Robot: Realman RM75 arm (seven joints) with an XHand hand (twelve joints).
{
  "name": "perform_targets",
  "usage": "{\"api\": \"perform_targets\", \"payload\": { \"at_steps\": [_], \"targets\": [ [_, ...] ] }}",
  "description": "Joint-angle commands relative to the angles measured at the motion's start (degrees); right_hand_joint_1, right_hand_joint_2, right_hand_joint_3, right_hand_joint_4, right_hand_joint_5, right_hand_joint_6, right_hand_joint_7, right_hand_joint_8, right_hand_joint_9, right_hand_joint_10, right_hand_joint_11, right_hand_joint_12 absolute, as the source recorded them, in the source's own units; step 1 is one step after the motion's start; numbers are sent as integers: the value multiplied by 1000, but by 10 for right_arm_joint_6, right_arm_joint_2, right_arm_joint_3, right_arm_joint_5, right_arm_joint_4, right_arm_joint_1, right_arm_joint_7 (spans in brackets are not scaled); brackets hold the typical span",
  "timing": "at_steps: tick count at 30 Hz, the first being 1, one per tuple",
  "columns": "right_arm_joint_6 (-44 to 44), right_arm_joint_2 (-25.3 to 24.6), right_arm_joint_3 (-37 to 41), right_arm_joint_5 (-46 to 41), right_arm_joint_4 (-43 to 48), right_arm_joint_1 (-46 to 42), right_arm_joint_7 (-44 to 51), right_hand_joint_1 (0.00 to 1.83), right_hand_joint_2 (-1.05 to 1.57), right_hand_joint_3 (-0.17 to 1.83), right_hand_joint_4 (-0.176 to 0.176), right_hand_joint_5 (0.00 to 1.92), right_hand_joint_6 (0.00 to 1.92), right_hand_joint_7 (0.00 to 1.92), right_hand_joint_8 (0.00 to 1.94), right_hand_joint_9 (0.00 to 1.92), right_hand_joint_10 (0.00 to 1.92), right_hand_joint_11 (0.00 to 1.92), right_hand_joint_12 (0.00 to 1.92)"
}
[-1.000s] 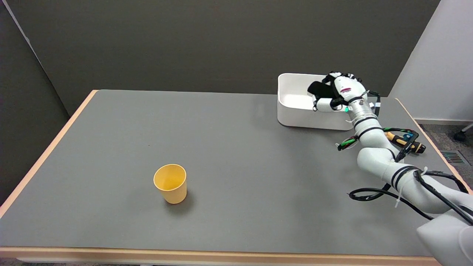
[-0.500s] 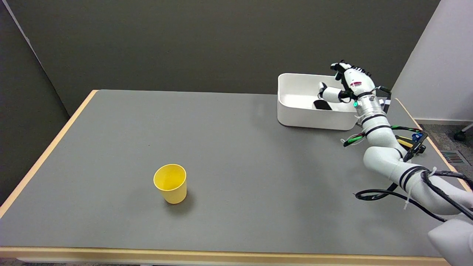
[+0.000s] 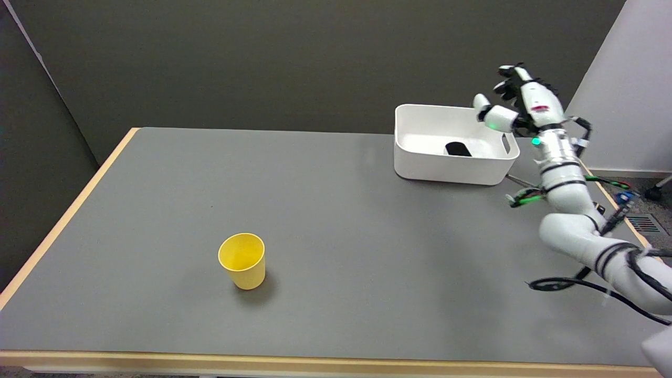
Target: Place the blackboard eraser into the white container.
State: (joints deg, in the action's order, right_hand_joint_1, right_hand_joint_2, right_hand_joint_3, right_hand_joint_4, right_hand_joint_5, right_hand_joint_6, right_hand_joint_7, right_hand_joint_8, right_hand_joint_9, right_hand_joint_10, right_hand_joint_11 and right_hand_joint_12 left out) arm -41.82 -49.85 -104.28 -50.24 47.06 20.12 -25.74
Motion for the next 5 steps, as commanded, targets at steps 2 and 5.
{"api": "perform_targets", "payload": {
  "at_steps": [2, 5],
  "targets": [
    [-175, 56, 87, -51, 2, -215, -353, 342, 739, 764, -116, 182, 407, 266, 501, 117, 852, 127, 1383],
    [-206, 39, 87, -54, -19, -225, -373, 338, 739, 764, -112, 171, 395, 240, 460, 92, 822, 116, 1363]
  ]
}}
